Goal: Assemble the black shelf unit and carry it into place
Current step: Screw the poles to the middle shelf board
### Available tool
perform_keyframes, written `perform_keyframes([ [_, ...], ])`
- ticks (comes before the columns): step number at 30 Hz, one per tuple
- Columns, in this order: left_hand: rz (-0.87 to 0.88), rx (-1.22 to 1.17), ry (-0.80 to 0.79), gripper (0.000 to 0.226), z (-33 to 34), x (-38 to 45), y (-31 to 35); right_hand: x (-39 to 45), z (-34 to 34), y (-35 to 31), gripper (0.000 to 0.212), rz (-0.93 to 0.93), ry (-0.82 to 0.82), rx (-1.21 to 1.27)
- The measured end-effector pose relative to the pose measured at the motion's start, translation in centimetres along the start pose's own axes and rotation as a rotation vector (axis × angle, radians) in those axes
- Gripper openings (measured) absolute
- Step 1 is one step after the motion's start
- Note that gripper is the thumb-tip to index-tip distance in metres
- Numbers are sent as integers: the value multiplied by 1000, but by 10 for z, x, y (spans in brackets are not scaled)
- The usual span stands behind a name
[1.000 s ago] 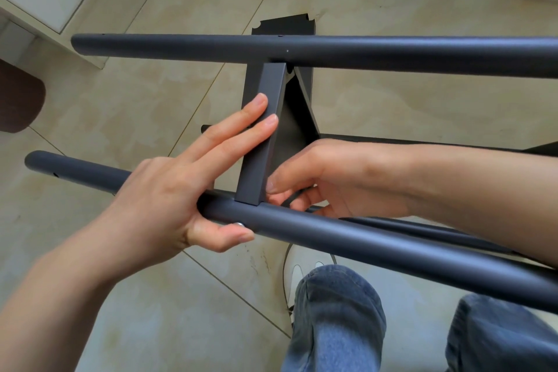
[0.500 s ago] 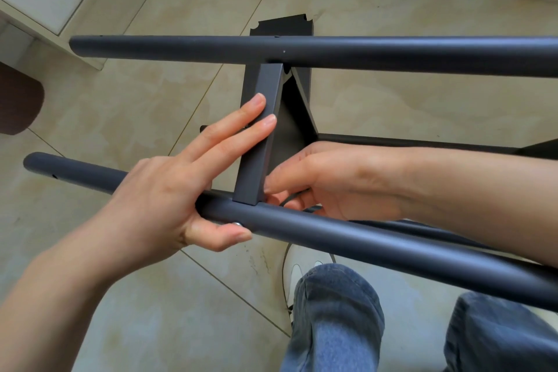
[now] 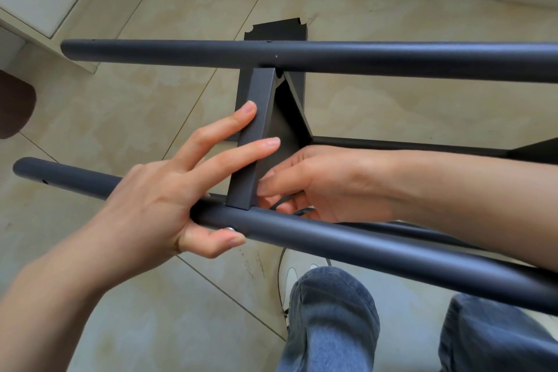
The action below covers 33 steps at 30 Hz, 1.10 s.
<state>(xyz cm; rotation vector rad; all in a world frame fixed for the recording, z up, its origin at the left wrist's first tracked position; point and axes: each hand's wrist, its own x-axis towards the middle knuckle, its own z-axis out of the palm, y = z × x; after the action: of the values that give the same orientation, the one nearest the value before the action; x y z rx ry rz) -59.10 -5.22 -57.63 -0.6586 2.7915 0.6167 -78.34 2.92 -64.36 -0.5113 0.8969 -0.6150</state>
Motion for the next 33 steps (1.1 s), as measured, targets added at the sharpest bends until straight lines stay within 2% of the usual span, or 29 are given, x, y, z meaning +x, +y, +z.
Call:
perform_keyframes([
  [3, 1, -6, 6, 82, 1, 0, 0, 1, 1, 1, 23, 25, 33, -11],
  [7, -6, 2, 6, 82, 1, 1, 0, -2, -1, -3, 13, 42, -19, 30],
  [14, 4, -18, 18, 80, 1, 1, 0, 1, 1, -1, 28, 50, 75, -72],
  [18, -1, -23, 21, 80, 2, 1, -1, -2, -1, -4, 12, 35, 49, -43],
  [20, 2, -24, 22, 80, 2, 0, -1, -1, 1, -2, 11, 26, 68, -56],
  [25, 5, -27, 20, 79, 2, 0, -1, -2, 3, -2, 29, 33, 145, -114],
  [29, -2, -24, 22, 78, 2, 0, -1, -4, 2, -4, 13, 16, 82, -74],
  [33, 2, -24, 22, 79, 2, 1, -1, -3, 4, -2, 16, 16, 124, -116],
])
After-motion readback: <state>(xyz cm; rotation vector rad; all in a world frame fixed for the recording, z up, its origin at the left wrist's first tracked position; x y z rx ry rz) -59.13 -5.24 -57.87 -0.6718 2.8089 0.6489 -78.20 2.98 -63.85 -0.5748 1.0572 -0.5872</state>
